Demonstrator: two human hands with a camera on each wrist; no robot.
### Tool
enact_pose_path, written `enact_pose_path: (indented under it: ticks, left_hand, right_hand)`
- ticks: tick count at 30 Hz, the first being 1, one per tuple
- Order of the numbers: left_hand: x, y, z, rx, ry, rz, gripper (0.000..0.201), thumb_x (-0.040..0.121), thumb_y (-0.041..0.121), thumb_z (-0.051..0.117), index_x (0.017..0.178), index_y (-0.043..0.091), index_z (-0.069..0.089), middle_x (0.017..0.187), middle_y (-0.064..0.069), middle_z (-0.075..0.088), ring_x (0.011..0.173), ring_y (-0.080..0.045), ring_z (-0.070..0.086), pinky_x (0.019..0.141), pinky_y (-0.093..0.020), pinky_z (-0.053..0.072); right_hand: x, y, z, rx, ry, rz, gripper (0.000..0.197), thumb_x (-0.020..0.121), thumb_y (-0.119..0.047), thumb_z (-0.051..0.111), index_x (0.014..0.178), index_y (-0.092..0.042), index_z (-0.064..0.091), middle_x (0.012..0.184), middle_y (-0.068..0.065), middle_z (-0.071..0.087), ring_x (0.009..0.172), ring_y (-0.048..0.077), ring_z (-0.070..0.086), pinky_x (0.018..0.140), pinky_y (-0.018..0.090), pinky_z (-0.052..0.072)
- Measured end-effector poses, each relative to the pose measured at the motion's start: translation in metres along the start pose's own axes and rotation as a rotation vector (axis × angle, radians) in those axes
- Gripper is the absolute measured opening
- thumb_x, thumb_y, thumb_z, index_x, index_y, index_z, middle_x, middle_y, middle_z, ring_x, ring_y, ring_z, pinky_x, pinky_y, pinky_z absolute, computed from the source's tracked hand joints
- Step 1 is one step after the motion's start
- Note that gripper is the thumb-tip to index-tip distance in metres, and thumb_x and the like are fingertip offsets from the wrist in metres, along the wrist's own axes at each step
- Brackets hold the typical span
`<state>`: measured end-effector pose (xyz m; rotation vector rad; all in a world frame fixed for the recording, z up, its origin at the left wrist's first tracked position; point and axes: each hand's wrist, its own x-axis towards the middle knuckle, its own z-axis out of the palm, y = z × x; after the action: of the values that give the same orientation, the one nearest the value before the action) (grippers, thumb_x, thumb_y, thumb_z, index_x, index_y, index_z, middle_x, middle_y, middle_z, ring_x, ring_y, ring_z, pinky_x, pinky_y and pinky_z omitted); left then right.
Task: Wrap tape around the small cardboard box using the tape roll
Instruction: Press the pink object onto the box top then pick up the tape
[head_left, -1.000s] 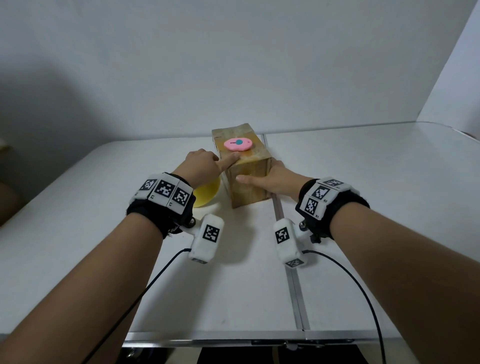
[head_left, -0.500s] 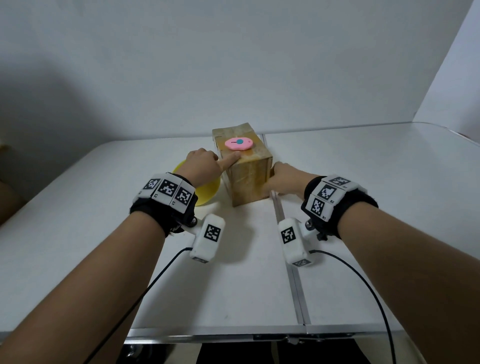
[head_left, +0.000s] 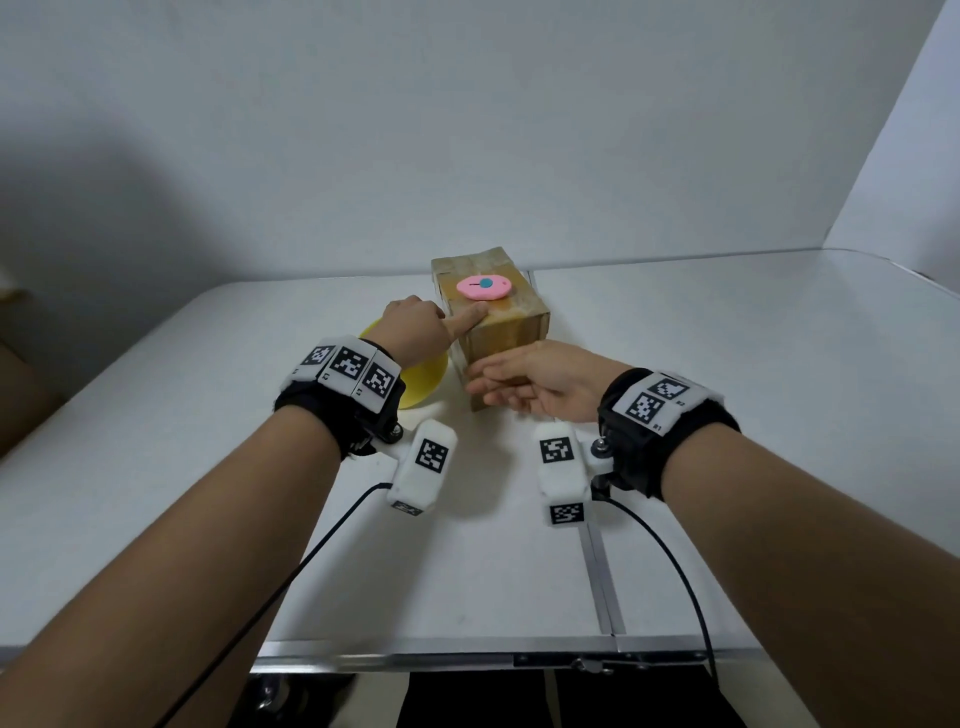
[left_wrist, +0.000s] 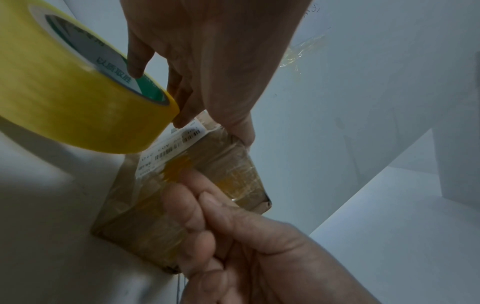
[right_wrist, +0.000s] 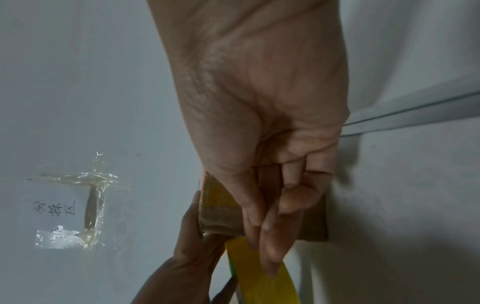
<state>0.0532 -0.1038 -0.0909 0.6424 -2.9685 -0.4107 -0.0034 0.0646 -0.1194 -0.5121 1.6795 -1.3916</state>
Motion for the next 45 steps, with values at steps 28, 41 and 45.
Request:
enact_pose_path:
  ticks: [28,41,45]
  left_hand:
    - [-0.006,-0.004,-0.006,-0.103,0.01,-0.014,0.077,0.09,0.069,0.033,0.109,0.002,0.066,0.113,-0.021,0.065,0.1,-0.034,0.057,0.082,-0.036,0.04]
    - [-0.026,-0.045,-0.029,-0.832,0.443,-0.19,0.019,0.087,0.008,0.054,0.097,0.015,0.069,0.112,-0.011,0.07,0.101,-0.026,0.063,0.087,-0.034,0.05]
    - [-0.04,-0.051,-0.037,-0.952,0.419,-0.133,0.025,0.084,0.001,0.061,0.078,0.023,0.071,0.091,-0.002,0.071,0.091,-0.022,0.064,0.096,-0.042,0.054]
  right_hand:
    - [-0.01,0.004,-0.007,-0.05,0.228,0.264,0.016,0.097,-0.001,0.041,0.098,-0.002,0.057,0.065,0.011,0.072,0.065,0.015,0.055,0.055,0.018,0.033]
    - [-0.022,-0.028,-0.019,-0.175,0.752,-0.142,0.023,0.095,-0.008,0.038,0.095,-0.007,0.062,0.07,0.004,0.065,0.052,0.014,0.057,0.047,0.021,0.038]
    - [-0.019,-0.031,-0.012,-0.154,0.771,-0.199,0.024,0.093,-0.009,0.042,0.073,-0.015,0.055,0.085,0.009,0.068,0.059,0.018,0.063,0.054,0.023,0.043]
